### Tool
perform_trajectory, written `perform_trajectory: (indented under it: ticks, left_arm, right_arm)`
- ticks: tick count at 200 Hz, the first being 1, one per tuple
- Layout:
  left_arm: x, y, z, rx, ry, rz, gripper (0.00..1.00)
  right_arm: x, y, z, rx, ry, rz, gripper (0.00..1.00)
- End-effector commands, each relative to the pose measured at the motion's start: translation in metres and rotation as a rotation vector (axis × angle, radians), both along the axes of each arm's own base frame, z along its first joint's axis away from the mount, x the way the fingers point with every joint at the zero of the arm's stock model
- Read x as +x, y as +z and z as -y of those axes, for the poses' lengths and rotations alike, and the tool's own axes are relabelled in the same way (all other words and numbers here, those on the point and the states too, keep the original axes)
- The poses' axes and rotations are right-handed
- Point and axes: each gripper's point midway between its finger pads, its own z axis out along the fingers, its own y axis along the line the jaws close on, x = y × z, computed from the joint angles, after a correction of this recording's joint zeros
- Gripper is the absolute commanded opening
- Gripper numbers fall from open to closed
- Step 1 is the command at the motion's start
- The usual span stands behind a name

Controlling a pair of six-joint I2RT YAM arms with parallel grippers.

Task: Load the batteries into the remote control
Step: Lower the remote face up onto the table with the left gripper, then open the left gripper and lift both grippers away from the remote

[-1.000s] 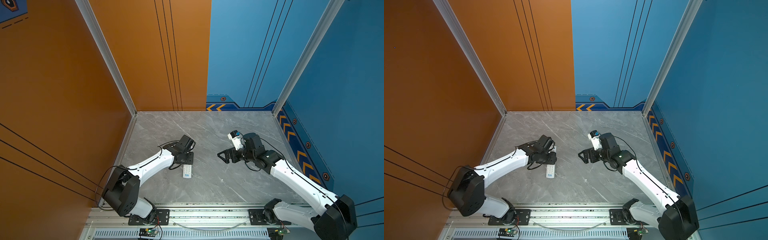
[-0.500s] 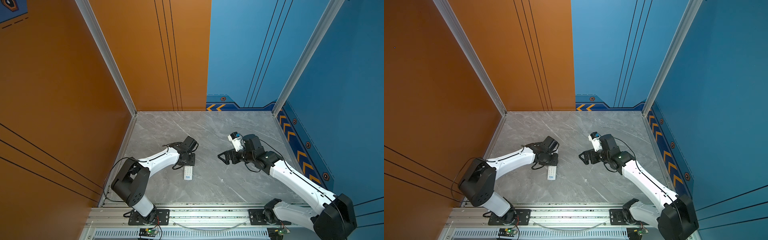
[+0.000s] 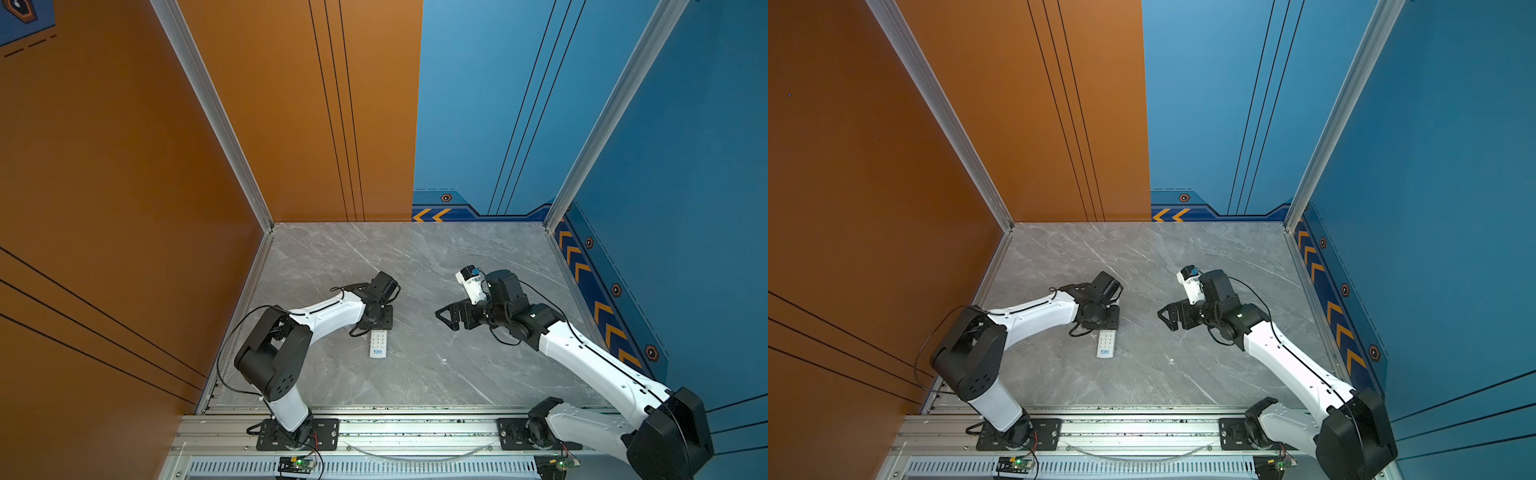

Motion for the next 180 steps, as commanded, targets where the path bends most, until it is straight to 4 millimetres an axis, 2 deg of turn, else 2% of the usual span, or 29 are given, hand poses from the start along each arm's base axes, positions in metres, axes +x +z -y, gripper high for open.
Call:
perform_trajectory:
  ticks: [1,99,126,180]
  left_arm:
    - [0.006,-0.004,0.003,0.020,0.013,0.015,0.00]
    - [0.004,-0.027,-0.002,0.055,0.032,-0.019,0.00]
    - [0.003,-0.032,-0.001,0.053,0.037,-0.029,0.03]
    - [0.005,-0.026,0.004,0.036,0.038,-0.016,0.20]
  right_arm:
    - [-0.003,0.003,0.003,0.013,0.007,0.022,1.00]
    - [-0.003,0.004,0.015,0.028,-0.022,0.036,1.00]
    - [-0.003,0.004,0.018,0.033,-0.028,0.038,1.00]
    - [-0.004,0.010,0.024,0.049,-0.041,0.051,1.00]
